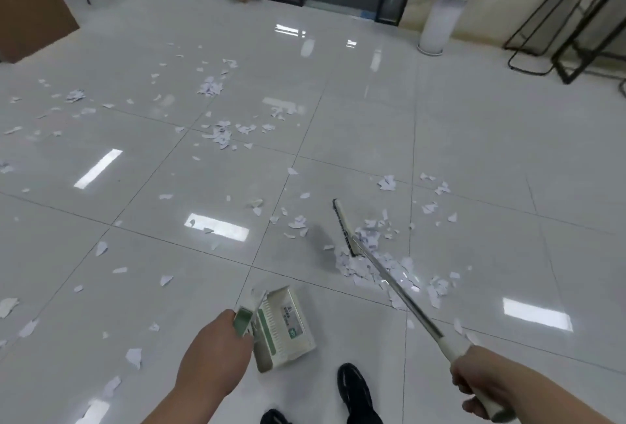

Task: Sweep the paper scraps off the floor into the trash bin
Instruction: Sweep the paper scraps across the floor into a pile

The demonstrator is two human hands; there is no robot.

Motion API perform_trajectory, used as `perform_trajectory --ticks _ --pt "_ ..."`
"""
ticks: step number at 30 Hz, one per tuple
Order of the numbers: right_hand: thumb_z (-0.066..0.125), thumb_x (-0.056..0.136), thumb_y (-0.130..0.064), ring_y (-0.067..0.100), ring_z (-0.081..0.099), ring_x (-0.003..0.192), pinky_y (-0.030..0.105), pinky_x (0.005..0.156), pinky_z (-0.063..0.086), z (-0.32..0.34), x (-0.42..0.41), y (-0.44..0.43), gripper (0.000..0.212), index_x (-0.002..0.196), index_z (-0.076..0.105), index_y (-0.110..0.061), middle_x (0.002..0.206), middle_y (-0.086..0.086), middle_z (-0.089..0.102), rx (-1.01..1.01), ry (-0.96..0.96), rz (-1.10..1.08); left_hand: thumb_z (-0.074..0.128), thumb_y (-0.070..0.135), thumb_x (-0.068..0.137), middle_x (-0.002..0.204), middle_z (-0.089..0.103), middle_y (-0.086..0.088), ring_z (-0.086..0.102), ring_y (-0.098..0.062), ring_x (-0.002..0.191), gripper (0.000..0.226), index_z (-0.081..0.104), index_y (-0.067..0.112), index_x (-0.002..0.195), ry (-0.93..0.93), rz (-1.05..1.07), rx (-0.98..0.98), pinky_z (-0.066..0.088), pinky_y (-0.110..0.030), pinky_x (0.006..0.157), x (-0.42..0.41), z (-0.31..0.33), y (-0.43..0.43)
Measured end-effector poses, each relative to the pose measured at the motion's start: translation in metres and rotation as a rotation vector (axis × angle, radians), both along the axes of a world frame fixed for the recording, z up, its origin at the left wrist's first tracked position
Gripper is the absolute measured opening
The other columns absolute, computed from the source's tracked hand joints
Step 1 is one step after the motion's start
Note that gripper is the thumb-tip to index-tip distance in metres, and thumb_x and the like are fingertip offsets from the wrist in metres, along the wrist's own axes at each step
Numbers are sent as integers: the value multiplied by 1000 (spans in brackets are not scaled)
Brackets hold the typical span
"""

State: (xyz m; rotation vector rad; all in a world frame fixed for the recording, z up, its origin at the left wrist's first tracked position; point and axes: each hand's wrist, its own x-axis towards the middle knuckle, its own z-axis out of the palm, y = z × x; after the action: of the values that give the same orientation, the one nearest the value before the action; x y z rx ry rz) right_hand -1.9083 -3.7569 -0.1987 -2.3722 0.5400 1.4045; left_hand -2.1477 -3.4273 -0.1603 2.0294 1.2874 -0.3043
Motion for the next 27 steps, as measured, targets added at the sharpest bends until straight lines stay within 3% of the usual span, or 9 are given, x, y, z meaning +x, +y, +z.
perform_trajectory --ticks 3,8,14,18,22,24,26,27 --pt "50 82 7 25 49 51 27 50 44 9 -12 -33 9 84 58 5 66 16 54 -35 -74 -85 48 21 95 79 61 4 58 -12 70 14 50 22 81 -10 -123 6 42 -30 59 16 0 -10" --pt "46 88 4 23 47 53 22 49 37 4 -20 -87 10 93 55 3 76 16 53 -123 -112 -296 48 21 96 77 59 9 56 -10 69 21 43 28 77 -31 -271 16 40 -29 57 46 1 -32" --pt "41 95 -11 21 43 53 19 48 34 -9 -19 -140 14 96 53 -3 76 13 53 -199 -174 -552 51 22 94 78 61 2 58 -15 69 13 50 21 81 -17 -354 15 41 -31 59 78 -6 -56" --pt "42 98 -16 20 41 50 17 42 34 -24 -11 -166 19 104 55 -4 71 12 51 -181 -109 -599 48 18 93 78 61 0 58 -18 70 12 49 20 82 10 -388 33 43 -32 60 99 -13 -72" --pt "43 98 -5 22 41 55 19 33 42 -31 1 -175 16 90 55 2 71 12 49 -215 22 -567 48 17 93 81 61 0 58 -18 71 10 49 20 85 48 -402 51 42 -32 60 121 -17 -86" --pt "44 99 1 23 46 63 24 39 48 -34 12 -165 14 91 55 6 76 13 48 -183 82 -625 48 17 93 80 61 -1 58 -18 70 10 49 20 84 63 -405 57 42 -32 59 131 -19 -94" --pt "45 98 7 24 53 72 35 62 56 -35 29 -146 9 93 52 4 79 12 48 -70 92 -560 49 17 93 79 61 -2 59 -20 69 11 49 18 83 82 -403 59 44 -32 59 138 -20 -100" --pt "45 96 9 24 55 70 34 64 55 -36 35 -137 8 97 51 3 79 12 50 -8 75 -514 49 17 93 78 61 -2 59 -20 69 11 49 18 83 91 -400 63 45 -32 60 140 -20 -103"
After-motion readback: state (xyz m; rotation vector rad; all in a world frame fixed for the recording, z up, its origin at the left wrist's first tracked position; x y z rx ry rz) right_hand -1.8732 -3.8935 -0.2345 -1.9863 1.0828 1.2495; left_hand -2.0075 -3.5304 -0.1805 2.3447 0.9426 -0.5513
